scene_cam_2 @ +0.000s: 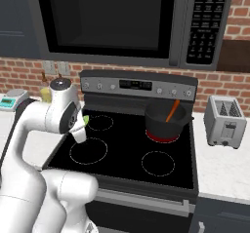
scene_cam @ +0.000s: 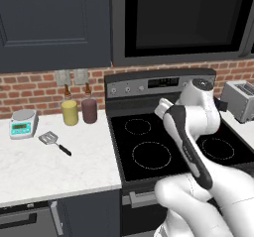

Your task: Put the carrot and lemon wedge in the pot. Retrieve the spatula and lightly stir the vegetables in the pot.

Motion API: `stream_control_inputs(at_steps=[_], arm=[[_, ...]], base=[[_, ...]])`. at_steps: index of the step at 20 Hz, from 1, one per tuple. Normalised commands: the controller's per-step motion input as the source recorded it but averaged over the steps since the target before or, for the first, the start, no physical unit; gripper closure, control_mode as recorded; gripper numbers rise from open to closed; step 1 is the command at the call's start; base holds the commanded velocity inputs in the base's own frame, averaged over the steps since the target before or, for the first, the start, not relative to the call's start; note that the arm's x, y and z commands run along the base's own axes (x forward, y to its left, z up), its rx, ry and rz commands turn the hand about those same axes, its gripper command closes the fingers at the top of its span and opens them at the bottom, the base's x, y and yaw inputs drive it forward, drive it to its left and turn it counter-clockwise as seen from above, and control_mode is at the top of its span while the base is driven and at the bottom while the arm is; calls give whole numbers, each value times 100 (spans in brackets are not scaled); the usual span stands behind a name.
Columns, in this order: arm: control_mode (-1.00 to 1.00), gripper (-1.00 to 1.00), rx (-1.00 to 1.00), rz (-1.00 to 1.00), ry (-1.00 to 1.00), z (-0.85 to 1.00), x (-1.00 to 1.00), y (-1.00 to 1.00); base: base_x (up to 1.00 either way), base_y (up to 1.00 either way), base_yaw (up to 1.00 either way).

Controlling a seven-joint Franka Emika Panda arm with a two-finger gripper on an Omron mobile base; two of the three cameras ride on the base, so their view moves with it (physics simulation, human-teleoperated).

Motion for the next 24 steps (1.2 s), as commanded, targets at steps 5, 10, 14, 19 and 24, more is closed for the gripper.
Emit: stream_control_inputs(at_steps=[5, 10, 14, 19, 24], arm=[[-100, 100, 8, -16, 0, 0, 49, -100], [-100, 100, 4, -13, 0, 0, 63, -100], [-100, 100, 2, -12, 0, 0, 65, -100], [-100, 100, 0, -7, 0, 24, 52, -72], [-100, 100, 0, -3, -2, 30, 42, -46]], base=[[0, 0, 0], [0, 0, 0], [0, 0, 0], [0, 0, 0], [0, 0, 0]])
